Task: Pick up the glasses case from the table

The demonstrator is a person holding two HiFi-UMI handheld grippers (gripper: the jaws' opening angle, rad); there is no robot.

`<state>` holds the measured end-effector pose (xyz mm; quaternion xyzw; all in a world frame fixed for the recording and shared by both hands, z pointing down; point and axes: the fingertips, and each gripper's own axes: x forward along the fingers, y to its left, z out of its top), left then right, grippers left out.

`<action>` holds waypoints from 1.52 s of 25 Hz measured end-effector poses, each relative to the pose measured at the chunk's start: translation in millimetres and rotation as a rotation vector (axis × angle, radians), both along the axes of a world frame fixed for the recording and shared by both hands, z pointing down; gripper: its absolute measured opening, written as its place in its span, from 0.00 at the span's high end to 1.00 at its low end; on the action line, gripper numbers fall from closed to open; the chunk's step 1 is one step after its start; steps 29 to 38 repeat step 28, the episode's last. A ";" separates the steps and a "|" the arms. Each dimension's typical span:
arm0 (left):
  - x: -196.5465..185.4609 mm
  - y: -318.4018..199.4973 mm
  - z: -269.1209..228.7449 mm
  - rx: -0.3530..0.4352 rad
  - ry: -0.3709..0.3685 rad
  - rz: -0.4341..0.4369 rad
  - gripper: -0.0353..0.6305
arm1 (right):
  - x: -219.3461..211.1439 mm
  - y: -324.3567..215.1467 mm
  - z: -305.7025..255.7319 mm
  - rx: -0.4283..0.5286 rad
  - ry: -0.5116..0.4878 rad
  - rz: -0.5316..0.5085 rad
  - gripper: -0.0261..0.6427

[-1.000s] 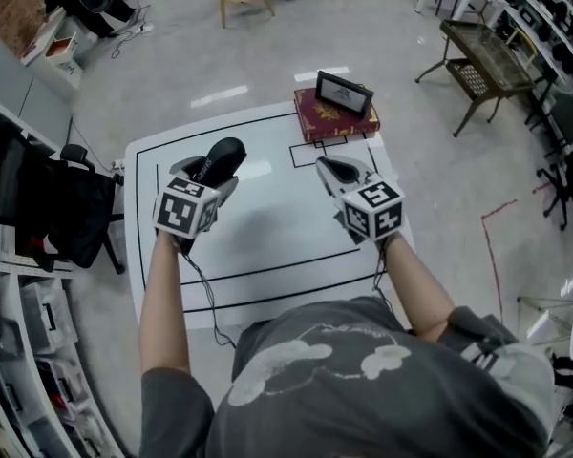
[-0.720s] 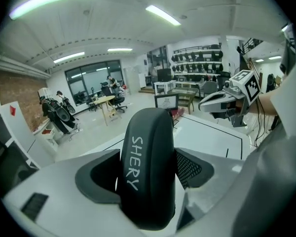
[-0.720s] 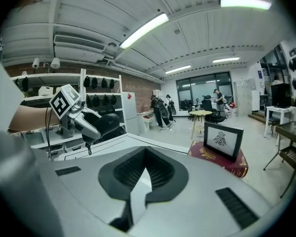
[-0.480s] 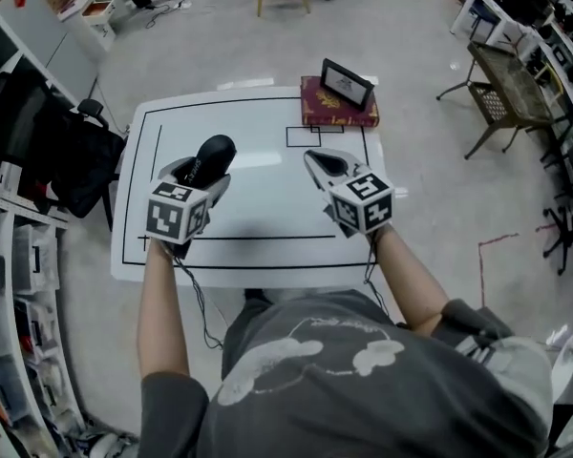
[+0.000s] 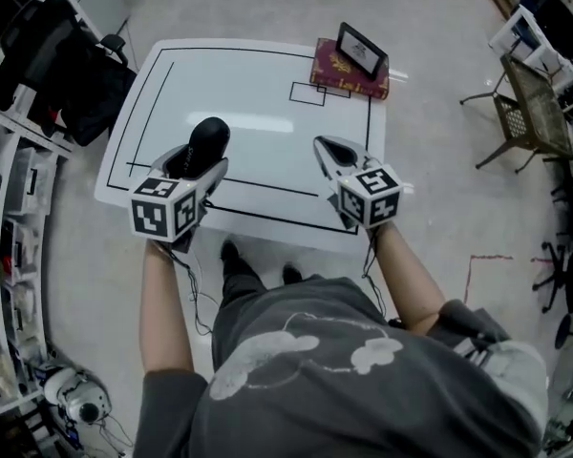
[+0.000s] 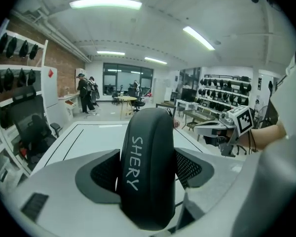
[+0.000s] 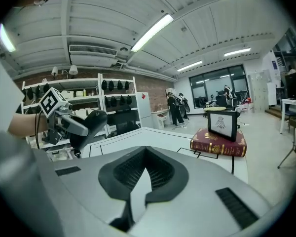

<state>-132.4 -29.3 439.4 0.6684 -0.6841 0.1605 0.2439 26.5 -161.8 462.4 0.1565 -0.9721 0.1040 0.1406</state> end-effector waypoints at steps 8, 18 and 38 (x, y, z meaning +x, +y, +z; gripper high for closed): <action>32.6 51.7 19.9 0.027 0.117 -0.092 0.45 | 9.6 25.9 21.4 -0.048 0.006 -0.053 0.96; 53.9 129.5 48.6 0.062 0.262 -0.188 0.45 | -10.0 94.0 26.5 -0.041 0.038 -0.168 0.96; 96.0 246.3 53.1 0.115 0.333 -0.283 0.45 | 11.8 200.5 18.7 -0.024 0.038 -0.252 0.96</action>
